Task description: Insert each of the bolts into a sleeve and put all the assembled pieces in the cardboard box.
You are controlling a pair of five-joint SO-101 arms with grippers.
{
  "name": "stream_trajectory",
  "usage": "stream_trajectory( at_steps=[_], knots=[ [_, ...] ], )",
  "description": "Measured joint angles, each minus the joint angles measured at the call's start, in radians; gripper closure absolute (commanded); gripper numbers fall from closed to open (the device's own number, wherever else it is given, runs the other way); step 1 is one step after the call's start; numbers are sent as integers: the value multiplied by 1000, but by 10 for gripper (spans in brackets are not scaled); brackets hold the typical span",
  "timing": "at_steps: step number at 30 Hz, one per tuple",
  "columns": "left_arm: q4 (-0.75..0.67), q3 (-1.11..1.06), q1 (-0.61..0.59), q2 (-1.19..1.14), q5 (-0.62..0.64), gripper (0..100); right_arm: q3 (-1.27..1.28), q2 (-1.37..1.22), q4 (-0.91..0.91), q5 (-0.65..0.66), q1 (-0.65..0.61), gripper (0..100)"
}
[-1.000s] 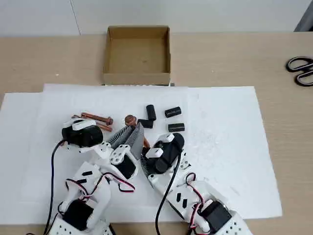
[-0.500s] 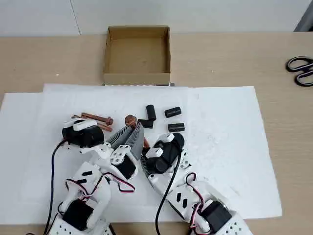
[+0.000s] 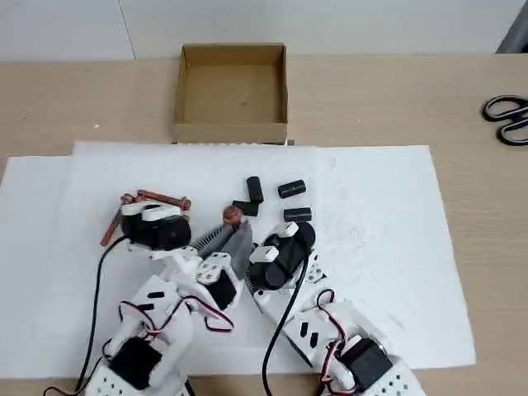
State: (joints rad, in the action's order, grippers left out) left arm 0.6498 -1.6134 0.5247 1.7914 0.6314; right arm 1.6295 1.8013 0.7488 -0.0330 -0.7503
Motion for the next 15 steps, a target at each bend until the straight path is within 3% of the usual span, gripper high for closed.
stream_trajectory(
  at_steps=[15],
  knots=[
    [143,-41,83,12,-2,995,-3,-5,3,5,-6,995]
  ],
)
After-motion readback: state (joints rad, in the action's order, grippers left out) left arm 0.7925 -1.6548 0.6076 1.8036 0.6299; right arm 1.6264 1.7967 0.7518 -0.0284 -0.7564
